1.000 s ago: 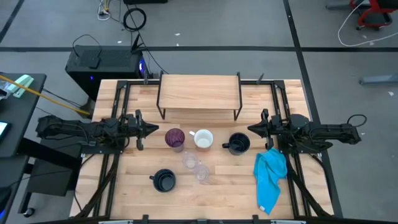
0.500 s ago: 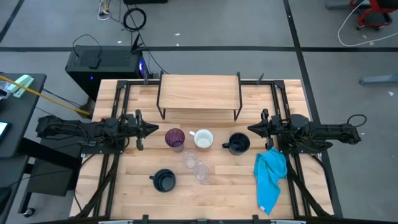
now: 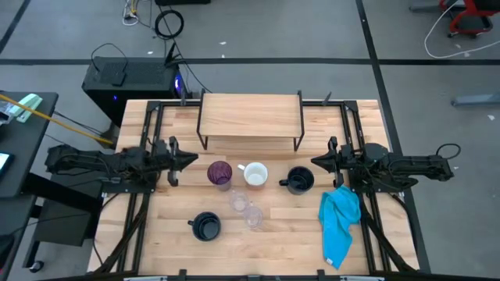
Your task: Stack small to large cups/mugs on shelf
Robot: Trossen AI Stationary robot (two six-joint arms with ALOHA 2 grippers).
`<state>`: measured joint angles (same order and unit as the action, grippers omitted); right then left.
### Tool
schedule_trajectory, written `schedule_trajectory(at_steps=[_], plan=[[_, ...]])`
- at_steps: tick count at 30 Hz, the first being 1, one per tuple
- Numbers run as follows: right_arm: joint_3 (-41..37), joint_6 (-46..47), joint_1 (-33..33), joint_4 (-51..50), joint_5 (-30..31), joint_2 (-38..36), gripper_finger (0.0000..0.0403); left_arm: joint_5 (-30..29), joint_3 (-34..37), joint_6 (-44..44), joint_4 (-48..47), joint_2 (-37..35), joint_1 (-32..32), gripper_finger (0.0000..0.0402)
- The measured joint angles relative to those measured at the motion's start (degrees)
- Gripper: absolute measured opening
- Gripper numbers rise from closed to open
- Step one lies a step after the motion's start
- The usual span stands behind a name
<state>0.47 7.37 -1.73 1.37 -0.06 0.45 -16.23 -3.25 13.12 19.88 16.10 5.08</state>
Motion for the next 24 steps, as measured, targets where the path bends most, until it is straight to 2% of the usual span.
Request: schedule_trajectory(at_steps=[12, 17, 21, 24], plan=[[0.00, 0.00, 0.00, 0.01, -0.01, -0.01, 0.0023, 0.12, -0.05, 2.59, 2.38, 0.00, 0.02, 0.0030], [0.00, 0.00, 0.02, 0.02, -0.01, -0.02, 0.0023, 5.35, -2.15, 2.98, 1.65, 0.02, 0.07, 0.0031], [0.00, 6.40, 0.06, 0.30, -0.21, 0.00, 0.0023, 5.62, -4.83, 2.89, -1.40, 0.06, 0.00, 0.0027], [0.00, 4.35, -0.05, 2.58, 0.05, 0.00, 0.0023, 5.60, -6.18, 1.57, -1.59, 0.04, -0.02, 0.0021]])
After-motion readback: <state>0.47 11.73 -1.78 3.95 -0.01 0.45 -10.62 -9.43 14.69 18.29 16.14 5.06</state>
